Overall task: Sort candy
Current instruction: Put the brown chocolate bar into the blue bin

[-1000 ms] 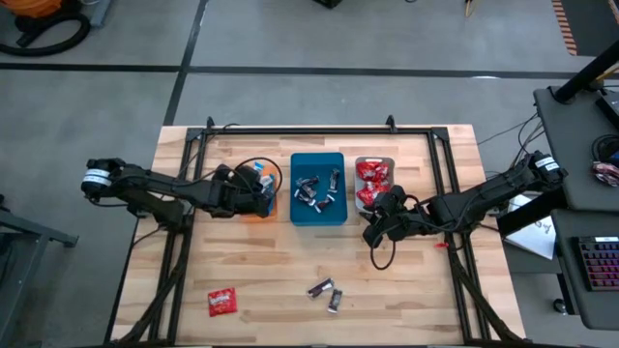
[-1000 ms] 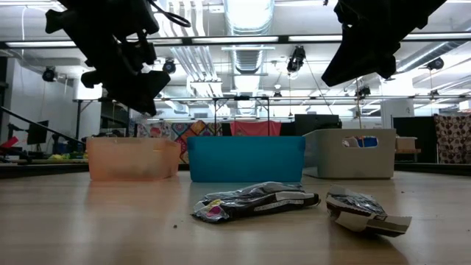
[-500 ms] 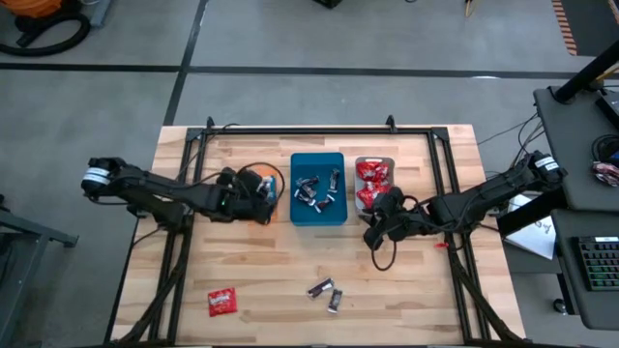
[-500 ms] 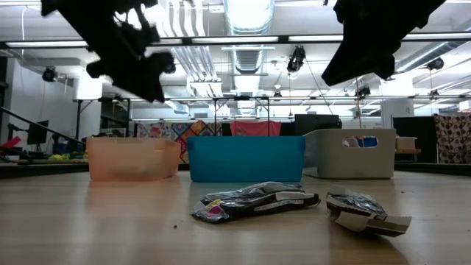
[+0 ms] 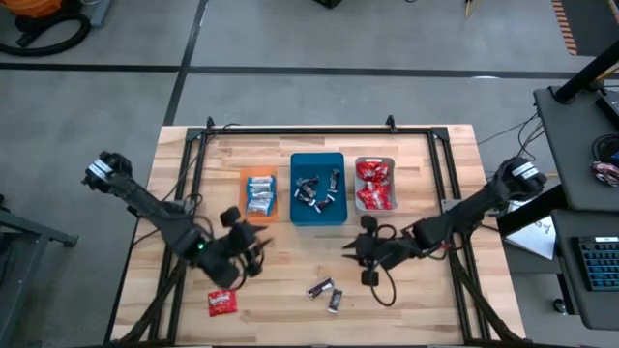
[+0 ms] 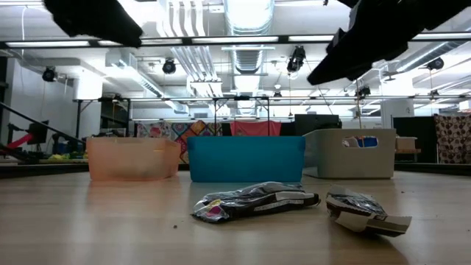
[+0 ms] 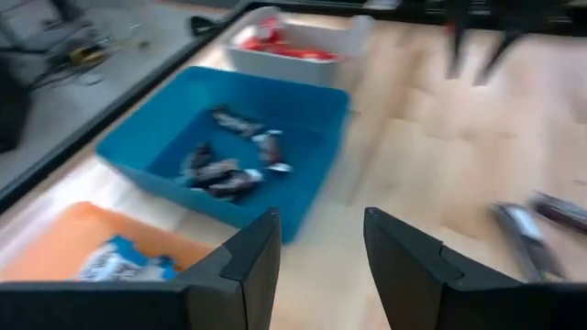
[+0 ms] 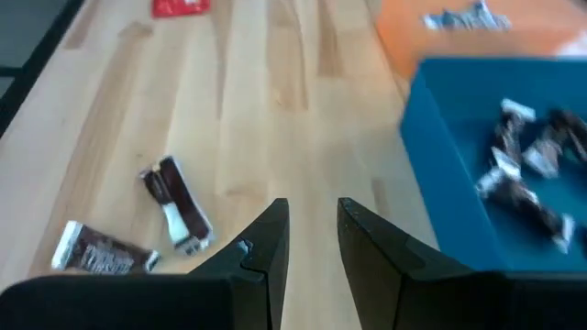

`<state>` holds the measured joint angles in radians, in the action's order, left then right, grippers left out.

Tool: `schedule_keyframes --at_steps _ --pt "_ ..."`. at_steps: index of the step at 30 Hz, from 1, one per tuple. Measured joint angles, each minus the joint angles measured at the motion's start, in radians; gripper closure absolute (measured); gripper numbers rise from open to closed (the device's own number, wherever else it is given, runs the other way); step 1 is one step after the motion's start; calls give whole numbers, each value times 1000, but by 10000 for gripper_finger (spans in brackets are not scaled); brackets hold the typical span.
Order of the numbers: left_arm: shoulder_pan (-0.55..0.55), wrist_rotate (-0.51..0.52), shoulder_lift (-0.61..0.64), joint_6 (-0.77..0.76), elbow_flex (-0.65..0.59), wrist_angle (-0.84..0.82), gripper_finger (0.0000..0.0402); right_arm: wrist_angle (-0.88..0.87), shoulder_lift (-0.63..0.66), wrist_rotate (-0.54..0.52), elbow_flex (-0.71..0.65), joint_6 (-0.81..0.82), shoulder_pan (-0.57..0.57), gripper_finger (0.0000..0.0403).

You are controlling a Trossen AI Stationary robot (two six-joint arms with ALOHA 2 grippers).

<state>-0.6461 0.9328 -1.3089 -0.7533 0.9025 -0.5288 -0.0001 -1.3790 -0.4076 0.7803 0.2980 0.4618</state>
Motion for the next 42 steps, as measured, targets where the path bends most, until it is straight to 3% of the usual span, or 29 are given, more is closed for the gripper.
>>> schedule_keyframes --at_steps 5,11,19,29,42 --pt "-114 63 -39 -13 -1 47 260 176 -87 24 9 -107 10 314" --pt "-152 129 -136 -18 -2 104 261 212 -175 52 88 -169 31 296" --pt "-153 159 -261 -19 21 155 261 144 -302 79 222 -184 48 246" --pt "-154 178 -324 12 86 134 261 30 -494 115 378 -201 51 197" --pt "-154 180 -326 12 93 128 261 -19 -613 164 423 -158 42 187"
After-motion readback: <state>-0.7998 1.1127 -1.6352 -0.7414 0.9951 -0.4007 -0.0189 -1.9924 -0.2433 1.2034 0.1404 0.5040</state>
